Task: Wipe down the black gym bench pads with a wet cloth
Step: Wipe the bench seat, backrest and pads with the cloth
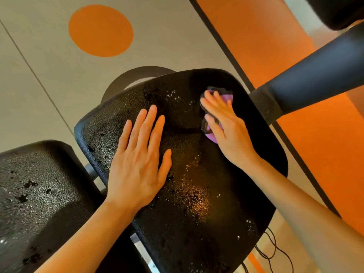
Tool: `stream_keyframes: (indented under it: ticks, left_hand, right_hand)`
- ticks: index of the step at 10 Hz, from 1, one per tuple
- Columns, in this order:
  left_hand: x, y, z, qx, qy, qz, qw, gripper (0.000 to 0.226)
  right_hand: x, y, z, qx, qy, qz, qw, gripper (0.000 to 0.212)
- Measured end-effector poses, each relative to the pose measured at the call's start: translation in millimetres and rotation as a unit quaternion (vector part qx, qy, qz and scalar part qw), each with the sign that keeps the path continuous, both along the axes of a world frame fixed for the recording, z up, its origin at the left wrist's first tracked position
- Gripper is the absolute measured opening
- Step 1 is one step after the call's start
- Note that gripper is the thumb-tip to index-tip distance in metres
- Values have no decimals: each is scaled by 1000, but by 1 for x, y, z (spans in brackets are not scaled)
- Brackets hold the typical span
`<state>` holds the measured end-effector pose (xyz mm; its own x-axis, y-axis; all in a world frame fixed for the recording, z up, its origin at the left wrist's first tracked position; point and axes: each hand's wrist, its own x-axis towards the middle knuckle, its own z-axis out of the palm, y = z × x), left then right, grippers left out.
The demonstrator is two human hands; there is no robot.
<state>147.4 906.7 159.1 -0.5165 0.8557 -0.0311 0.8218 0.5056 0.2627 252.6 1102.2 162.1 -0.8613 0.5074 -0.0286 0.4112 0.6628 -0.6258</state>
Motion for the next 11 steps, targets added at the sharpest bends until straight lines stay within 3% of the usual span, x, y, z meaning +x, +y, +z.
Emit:
stream_keyframes:
  ticks: [1, 2, 3, 4, 5, 6, 7, 8, 9, 10, 11]
  left_hand:
    - [1, 0, 0, 0, 2, 0, 1000, 65]
    - [2, 0, 0, 0, 3, 0, 1000, 65]
    - [1, 0, -1, 3, 0, 0, 1000, 65]
    - [1, 0, -1, 3, 2, 2, 1000, 65]
    - [1, 0, -1, -1, 9, 0, 1000, 65]
    - [1, 0, -1, 0, 10, 0, 1000, 65]
    - [1, -1, -1, 4, 7, -1, 1000, 65]
    - [1, -1, -2, 5, 9, 2, 1000, 65]
    - [1, -1, -2, 3, 12, 1, 1000, 65]
    - [2, -1, -2, 0, 16, -1, 1000, 65]
    - [2, -1, -3, 8, 14, -2, 1000, 65]
  right_hand:
    - [-73, 27, -7, 57, -16, -3, 998, 42]
    - [-79, 22, -5, 41, -12, 13, 999, 41]
    - [-4, -6, 4, -33, -7, 36, 999, 45]
    - [-2, -5, 1, 29, -15, 44, 998, 44]
    - [-86, 18, -4, 50, -23, 37, 998, 41]
    - [-96, 16, -4, 45, -20, 60, 997, 41]
    - [-12, -6, -5, 33, -21, 82, 996, 44]
    - [6, -13, -5, 41, -18, 91, 995, 46]
    - [-74, 5, -6, 61, -10, 81, 995, 42]
    - [-100, 6, -5, 62, -11, 80, 995, 41]
    - [-29, -13, -6, 44, -12, 98, 994, 44]
